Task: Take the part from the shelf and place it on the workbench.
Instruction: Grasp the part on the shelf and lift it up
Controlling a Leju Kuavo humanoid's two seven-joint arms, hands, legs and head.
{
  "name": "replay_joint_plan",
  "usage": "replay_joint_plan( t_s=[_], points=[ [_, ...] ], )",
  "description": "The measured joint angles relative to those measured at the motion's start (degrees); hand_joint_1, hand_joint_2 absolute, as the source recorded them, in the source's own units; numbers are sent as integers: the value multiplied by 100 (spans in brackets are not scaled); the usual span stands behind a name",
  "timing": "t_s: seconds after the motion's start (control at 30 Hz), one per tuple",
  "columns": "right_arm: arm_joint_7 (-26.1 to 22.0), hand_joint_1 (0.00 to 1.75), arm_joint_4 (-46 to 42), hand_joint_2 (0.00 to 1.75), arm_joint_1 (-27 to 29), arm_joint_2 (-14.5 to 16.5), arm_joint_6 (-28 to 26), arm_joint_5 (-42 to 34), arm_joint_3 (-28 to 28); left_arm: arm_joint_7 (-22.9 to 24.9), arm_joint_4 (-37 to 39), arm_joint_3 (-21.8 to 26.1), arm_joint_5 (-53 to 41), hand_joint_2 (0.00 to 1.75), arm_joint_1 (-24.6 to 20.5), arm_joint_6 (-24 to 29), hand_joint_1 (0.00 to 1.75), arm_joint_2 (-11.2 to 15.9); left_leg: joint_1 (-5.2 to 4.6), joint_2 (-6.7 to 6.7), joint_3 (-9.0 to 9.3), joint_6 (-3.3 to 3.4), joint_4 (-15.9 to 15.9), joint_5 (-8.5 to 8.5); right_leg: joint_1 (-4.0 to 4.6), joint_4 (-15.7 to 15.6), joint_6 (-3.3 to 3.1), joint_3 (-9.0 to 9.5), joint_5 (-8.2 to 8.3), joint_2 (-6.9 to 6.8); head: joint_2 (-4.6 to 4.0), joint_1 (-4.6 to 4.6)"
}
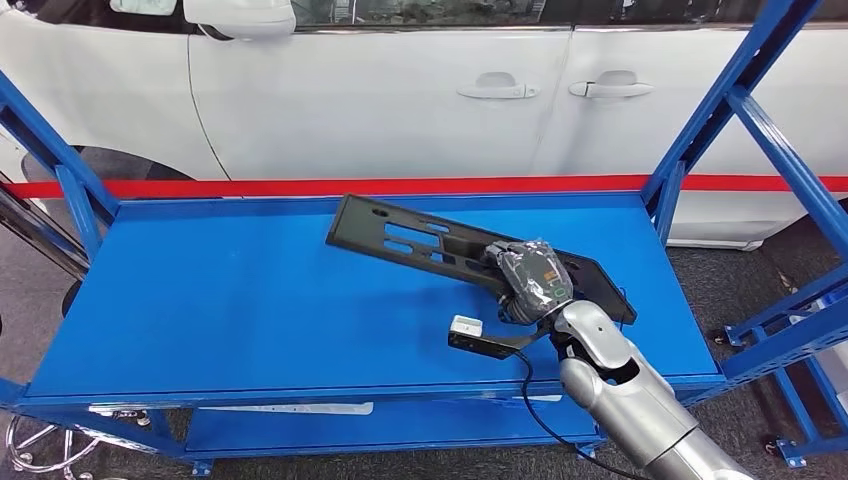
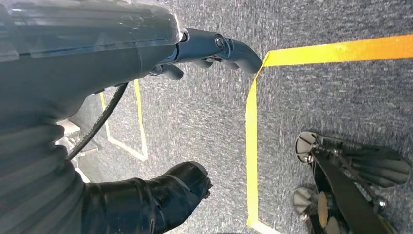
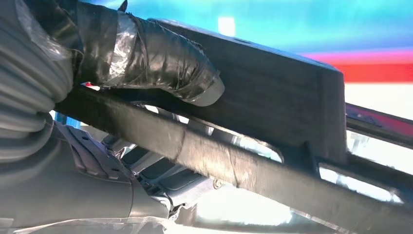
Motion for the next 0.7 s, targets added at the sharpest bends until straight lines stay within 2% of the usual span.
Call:
replay_joint_plan(
  t_s=[0.03, 0.1, 0.13, 0.2, 0.23, 0.3, 0.33, 0.37, 0.4, 0.47, 0.5, 0.53, 0.63, 0.67, 0.7],
  points=[
    [1, 175, -114, 175, 5, -20, 1, -16, -52, 0, 0, -3, -3, 175, 0, 4, 0, -8, -6, 1, -7, -22, 2, -4, 18, -201, -21, 84, 43, 1, 0, -1],
    [2, 175, -269, 175, 36, -51, 1, -25, -116, 0, 0, -7, -5, 175, 2, 8, 0, -14, -11, 1, -15, -73, -16, 3, 39, -289, -44, 104, 30, 3, 0, -1],
    [3, 175, -326, 175, 57, -62, 1, -25, -138, 0, 0, -7, -5, 175, 3, 8, 0, -14, -13, 3, -15, -105, -23, -5, 24, -309, -65, 115, 42, 0, 0, -2],
    [1, 175, -423, 175, 82, -72, -13, -21, -175, 0, 0, -7, -3, 175, 3, 7, 0, -15, -14, 8, -83, -160, 157, -152, -12, -358, -120, 153, 68, -8, 0, -4],
    [-1, 175, -463, 175, 89, -74, -33, -15, -193, 2, 0, -7, 0, 175, 3, 6, 0, -18, -11, 12, -198, -179, 419, -313, -26, -374, -143, 165, 76, -14, 0, -6],
    [-5, 175, -559, 175, 105, -80, -109, 3, -248, 17, 0, -7, 11, 175, 8, 10, 0, -21, -3, 15, -562, -205, 1208, -687, -12, -360, -170, 161, 73, -25, 0, -7],
    [-5, 175, -632, 175, 118, -85, -150, 9, -286, 28, 0, -8, 18, 175, 12, 15, 0, -22, -2, 16, -716, -212, 1523, -787, -3, -342, -176, 154, 71, -29, 0, -7],
    [-8, 175, -729, 175, 132, -93, -183, 14, -329, 41, 0, -9, 23, 175, 15, 22, 0, -22, -2, 16, -779, -212, 1640, -773, 5, -322, -181, 147, 68, -31, 0, -8],
    [-18, 175, -844, 175, 142, -105, -199, 15, -375, 53, 0, -12, 25, 175, 17, 30, 0, -23, -3, 16, -718, -200, 1500, -641, 11, -302, -183, 142, 64, -28, 0, -8],
    [-51, 175, -1086, 175, 151, -131, -212, 26, -478, 72, 1, -20, 20, 175, 15, 41, 0, -24, -10, 16, -351, -142, 731, -246, 22, -271, -176, 135, 49, -18, 0, -7],
    [-71, 175, -1191, 175, 151, -145, -217, 37, -527, 80, 1, -25, 16, 175, 13, 45, 0, -25, -22, 16, -181, -112, 376, -106, 33, -255, -166, 125, 43, -14, 0, -6],
    [-87, 175, -1277, 175, 151, -159, -223, 57, -567, 84, 2, -32, 12, 175, 10, 48, 0, -28, -36, 14, -80, -87, 156, -34, 39, -244, -150, 113, 44, -13, 0, -5],
    [-126, 175, -1448, 175, 171, -214, -243, 129, -611, 86, 3, -73, -4, 175, 8, 57, 0, -48, -51, 14, -55, -27, 33, 36, 36, -235, -69, 86, 65, -10, 0, -7],
    [-137, 175, -1489, 175, 180, -232, -256, 148, -611, 85, 3, -92, -10, 175, 7, 59, 0, -57, -39, 24, -60, 8, -2, 75, 31, -204, -39, 73, 18, -8, 0, -5],
    [-147, 175, -1528, 175, 185, -252, -271, 166, -613, 83, 4, -111, -15, 175, 4, 60, 0, -67, -25, 34, -72, 49, -38, 120, 27, -100, -11, 36, -103, -6, 0, -4]
  ],
)
